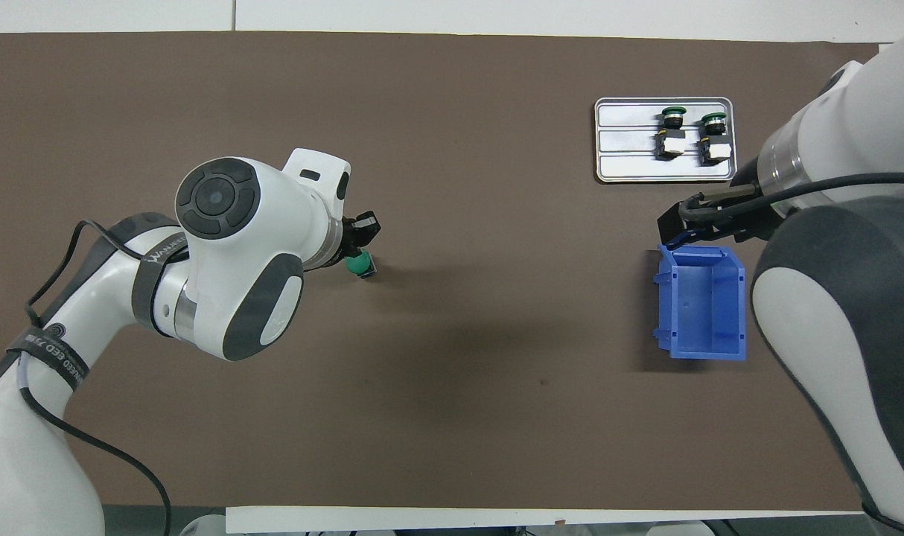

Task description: Place and press button with both arms

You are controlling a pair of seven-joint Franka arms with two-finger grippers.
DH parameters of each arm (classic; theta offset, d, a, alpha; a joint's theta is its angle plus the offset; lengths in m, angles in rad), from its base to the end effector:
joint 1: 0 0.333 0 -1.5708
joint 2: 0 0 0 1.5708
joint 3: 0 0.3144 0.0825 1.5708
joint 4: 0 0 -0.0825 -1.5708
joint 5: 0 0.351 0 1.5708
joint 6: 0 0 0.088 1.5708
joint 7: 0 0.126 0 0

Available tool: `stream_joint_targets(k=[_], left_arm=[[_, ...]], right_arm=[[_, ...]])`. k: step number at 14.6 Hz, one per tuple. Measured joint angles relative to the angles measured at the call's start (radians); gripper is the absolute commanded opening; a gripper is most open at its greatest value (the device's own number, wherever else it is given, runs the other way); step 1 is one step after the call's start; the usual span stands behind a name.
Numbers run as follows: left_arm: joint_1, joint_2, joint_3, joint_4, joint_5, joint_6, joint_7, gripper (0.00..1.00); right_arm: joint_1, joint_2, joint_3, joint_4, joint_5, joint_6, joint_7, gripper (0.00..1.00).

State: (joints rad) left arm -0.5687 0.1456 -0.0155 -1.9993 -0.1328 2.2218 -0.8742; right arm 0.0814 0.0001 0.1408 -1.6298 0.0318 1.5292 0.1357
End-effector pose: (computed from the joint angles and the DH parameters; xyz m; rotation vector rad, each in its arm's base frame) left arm 0.4675 -0.3163 0.3923 2.9573 0.5484 -0.0251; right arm 0.4992 0.1170 0.5749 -3.1210 -0.1346 0.1638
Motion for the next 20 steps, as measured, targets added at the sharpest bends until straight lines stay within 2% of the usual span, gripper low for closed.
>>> stream_joint_targets(k=[4, 17, 20], left_arm=[[0.0, 0.024, 0.0, -0.002, 0.0, 0.012, 0.014, 0.0], [-0.003, 0.015, 0.0, -0.049, 0.002, 0.064, 0.019, 0.0], [-0.007, 0.011, 0.0, -0.062, 0.004, 0.078, 0.019, 0.0]], right_arm=[[-0.015, -0.001, 0.0, -0.003, 0.0, 0.0, 0.0, 0.8], [-0.016, -0.004, 0.0, -0.009, 0.0, 0.001, 0.0, 0.81], [-0.016, -0.004, 0.0, -0.01, 0.0, 0.001, 0.0, 0.86]])
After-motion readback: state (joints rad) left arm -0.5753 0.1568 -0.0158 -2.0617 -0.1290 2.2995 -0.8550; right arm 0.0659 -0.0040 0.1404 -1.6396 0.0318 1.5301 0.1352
